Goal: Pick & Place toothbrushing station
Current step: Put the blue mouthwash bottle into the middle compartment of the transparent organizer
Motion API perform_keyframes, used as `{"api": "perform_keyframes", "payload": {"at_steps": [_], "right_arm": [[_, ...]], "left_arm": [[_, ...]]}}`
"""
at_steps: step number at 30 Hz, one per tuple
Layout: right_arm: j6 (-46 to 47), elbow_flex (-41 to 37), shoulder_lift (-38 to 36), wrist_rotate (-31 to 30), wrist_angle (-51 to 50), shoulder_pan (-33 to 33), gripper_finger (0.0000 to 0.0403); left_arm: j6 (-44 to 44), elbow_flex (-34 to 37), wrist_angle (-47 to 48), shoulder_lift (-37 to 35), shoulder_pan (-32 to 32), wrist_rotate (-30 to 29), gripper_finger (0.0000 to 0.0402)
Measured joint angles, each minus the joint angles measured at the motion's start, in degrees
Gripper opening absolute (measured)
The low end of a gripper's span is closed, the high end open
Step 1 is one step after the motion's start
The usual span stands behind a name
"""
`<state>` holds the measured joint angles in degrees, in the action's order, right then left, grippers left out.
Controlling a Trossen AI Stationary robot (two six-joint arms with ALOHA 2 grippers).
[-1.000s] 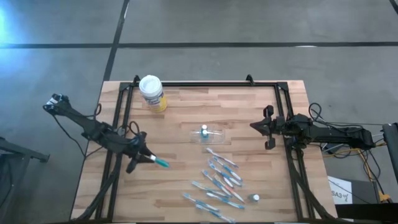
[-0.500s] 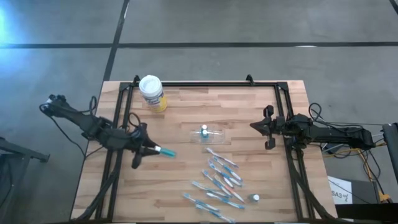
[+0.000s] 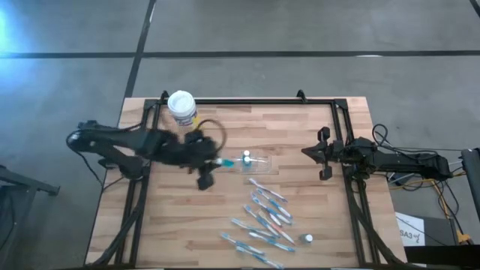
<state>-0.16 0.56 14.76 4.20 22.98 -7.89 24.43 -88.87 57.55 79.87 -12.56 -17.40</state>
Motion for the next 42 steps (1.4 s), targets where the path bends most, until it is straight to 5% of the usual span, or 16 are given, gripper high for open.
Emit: {"api": "perform_keyframes", "payload": {"at_steps": [18,36,42], "right_arm": [[-1.3,0.0,0.0,0.0,-0.1,0.0,0.0008],[-1.7,0.0,0.1,0.0,-0.2,0.0,0.0008],[-2.0,0.0,0.1,0.0,-0.3,0.0,0.0008]], "left_arm": [[-14.5,-26.6,10.9,28.7,11.0,4.9,0.0098],[-23.9,-28.4,9.4,34.8,13.9,4.5,0.0098],[-40.2,-28.4,8.8,34.6,14.3,4.5,0.0098]]}}
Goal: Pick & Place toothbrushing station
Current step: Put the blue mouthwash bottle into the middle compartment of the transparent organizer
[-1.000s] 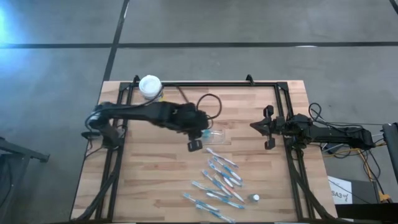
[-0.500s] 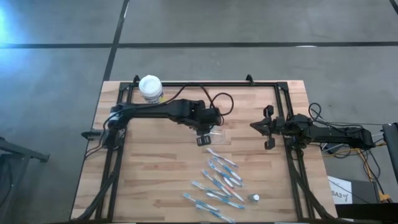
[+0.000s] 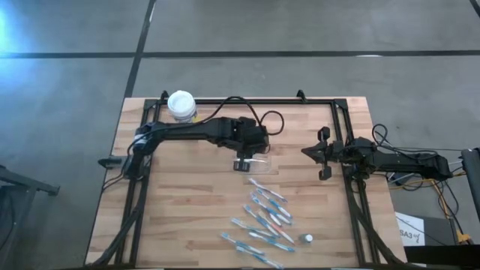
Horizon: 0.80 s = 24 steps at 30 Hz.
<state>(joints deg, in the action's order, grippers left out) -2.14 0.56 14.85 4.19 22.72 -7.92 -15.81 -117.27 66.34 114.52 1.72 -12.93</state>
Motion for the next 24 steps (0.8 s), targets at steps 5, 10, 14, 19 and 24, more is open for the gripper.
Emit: {"api": "perform_keyframes", "payload": {"at_steps": [5,10,14,19,24], "right_arm": [[-0.2,0.0,0.0,0.0,0.0,0.0,0.0008],[-1.5,0.0,0.0,0.0,-0.3,0.0,0.0008],[-2.1,0.0,0.0,0.0,-0.3,0.0,0.0008],[-2.4,0.0,0.0,0.0,-0.3,0.0,0.0008],[-3.1,0.0,0.0,0.0,-0.3,0.0,0.0008]], "left_arm": [[-11.3,0.3,-0.3,0.0,0.0,0.3,0.0098],[-19.8,0.3,-0.8,0.6,0.0,0.5,0.0098],[-27.5,0.5,-1.6,1.5,0.1,0.5,0.0098],[-34.9,2.2,-2.5,1.5,0.1,0.5,0.0098],[-37.8,3.9,-3.4,1.6,0.3,0.6,0.0098]]}}
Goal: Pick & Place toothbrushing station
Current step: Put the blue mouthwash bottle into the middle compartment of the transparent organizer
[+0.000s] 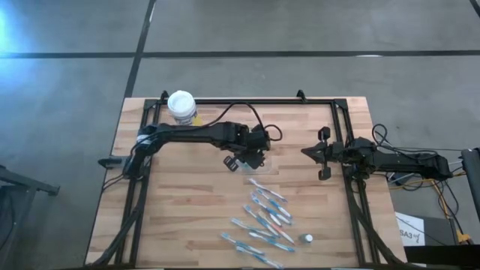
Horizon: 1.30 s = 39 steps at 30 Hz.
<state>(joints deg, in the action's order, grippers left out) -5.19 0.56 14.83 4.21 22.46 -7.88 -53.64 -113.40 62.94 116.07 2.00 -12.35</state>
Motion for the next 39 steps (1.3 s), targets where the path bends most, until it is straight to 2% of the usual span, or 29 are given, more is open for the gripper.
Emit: {"api": "perform_keyframes", "payload": {"at_steps": [6,25,31,39], "right_arm": [[0.0,0.0,0.0,-0.1,0.0,0.0,0.0008],[-1.5,0.0,0.0,-0.4,0.0,0.0,0.0008],[-1.5,0.0,0.0,-0.4,0.0,0.0,0.0008],[-1.9,0.0,0.0,-0.5,0.0,0.0,0.0008]], "left_arm": [[-2.4,2.0,-2.4,-0.1,0.4,-0.1,0.0098],[-8.7,2.2,-0.6,0.1,0.5,-0.2,0.0098],[-18.3,3.0,-1.3,0.0,0.6,-0.4,0.0098],[-20.9,4.8,-3.1,0.0,1.2,0.5,0.0098]]}}
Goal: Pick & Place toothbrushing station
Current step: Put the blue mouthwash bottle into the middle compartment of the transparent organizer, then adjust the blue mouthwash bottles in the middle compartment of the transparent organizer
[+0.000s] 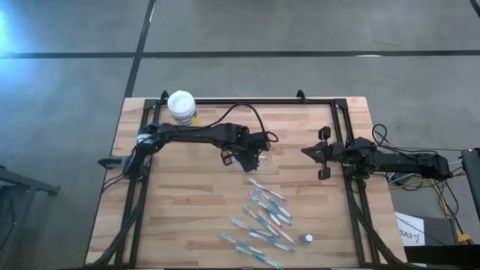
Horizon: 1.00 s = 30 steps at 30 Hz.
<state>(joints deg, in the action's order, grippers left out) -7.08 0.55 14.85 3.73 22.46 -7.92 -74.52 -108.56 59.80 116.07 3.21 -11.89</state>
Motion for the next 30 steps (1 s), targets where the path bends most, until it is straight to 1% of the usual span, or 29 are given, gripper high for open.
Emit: {"api": "perform_keyframes", "payload": {"at_steps": [4,8,15,24,30], "right_arm": [[-0.1,0.0,0.0,0.0,0.0,0.0,0.0008],[-0.4,0.0,0.0,0.0,0.0,0.0,0.0008],[-0.4,0.0,0.0,-0.7,0.0,0.0,0.0008],[-0.5,0.0,0.0,-0.8,-0.2,0.0,0.0008],[-0.6,0.0,0.0,-0.8,-0.2,0.0,0.0008]], "left_arm": [[-0.6,0.3,-0.3,0.0,0.3,0.9,0.0098],[-1.7,1.4,-1.9,0.0,0.8,3.1,0.0098],[-1.9,3.6,-2.7,0.0,1.6,3.8,0.0100],[-1.1,3.9,-5.7,-0.1,2.1,4.9,0.0139],[-0.3,3.9,-6.7,-0.1,2.2,5.1,0.0145]]}}
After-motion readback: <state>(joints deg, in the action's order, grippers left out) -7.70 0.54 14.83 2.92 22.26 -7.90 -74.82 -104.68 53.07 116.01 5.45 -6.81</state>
